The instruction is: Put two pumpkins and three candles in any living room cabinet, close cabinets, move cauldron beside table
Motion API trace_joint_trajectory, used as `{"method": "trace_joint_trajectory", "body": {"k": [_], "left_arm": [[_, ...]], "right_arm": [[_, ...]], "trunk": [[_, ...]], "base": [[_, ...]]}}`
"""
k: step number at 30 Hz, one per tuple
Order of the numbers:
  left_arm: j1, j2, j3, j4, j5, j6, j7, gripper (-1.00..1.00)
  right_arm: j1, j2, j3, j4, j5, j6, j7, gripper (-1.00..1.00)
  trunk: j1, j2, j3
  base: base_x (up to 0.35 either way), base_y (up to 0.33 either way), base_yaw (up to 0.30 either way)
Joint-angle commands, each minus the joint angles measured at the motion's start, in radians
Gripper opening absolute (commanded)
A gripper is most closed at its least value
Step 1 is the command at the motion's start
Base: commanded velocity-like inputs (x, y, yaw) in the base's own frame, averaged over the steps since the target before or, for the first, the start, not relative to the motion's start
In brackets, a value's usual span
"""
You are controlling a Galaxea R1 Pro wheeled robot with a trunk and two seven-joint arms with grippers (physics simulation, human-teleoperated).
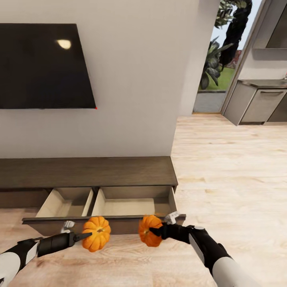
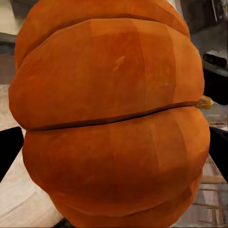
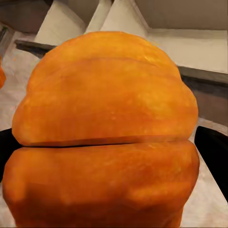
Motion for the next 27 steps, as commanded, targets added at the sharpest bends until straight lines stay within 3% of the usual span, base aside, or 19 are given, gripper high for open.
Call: {"method": "trace_joint_trajectory", "body": {"k": [1, 3, 7, 14, 20, 27], "left_arm": [[-0.005, 0.005, 0.011, 0.001, 0.000, 0.002, -0.036, -1.00], [-0.019, 0.022, 0.011, 0.001, 0.001, 0.004, -0.063, -1.00], [-0.074, 0.036, 0.012, 0.000, 0.003, 0.009, -0.108, -1.00], [-0.156, 0.027, 0.018, 0.000, 0.004, 0.072, -0.124, -1.00], [-0.163, 0.010, 0.020, -0.002, 0.003, 0.073, -0.121, -1.00], [-0.162, 0.006, 0.019, -0.001, 0.002, 0.071, -0.114, -1.00]], "right_arm": [[0.000, -0.003, -0.071, -0.024, 0.006, 0.061, 0.082, -1.00], [0.000, -0.011, -0.159, -0.066, 0.007, 0.161, 0.164, -1.00], [0.000, -0.013, -0.206, -0.152, 0.006, 0.262, 0.203, -1.00], [-0.012, -0.008, -0.212, -0.226, 0.005, 0.311, 0.201, -1.00], [-0.017, -0.011, -0.215, -0.249, 0.003, 0.313, 0.212, -1.00], [-0.017, -0.006, -0.212, -0.239, 0.003, 0.305, 0.219, -1.00]], "trunk": [[0.000, 0.000, 0.000], [0.000, 0.000, 0.000], [0.000, 0.000, 0.000], [0.000, 0.000, 0.000], [0.000, 0.000, 0.000], [0.000, 0.000, 0.000]], "base": [[0.000, 0.000, 0.000], [0.000, 0.000, 0.000], [0.000, 0.000, 0.000], [0.114, 0.000, 0.000], [0.326, 0.000, 0.000], [0.337, 0.000, 0.000]]}}
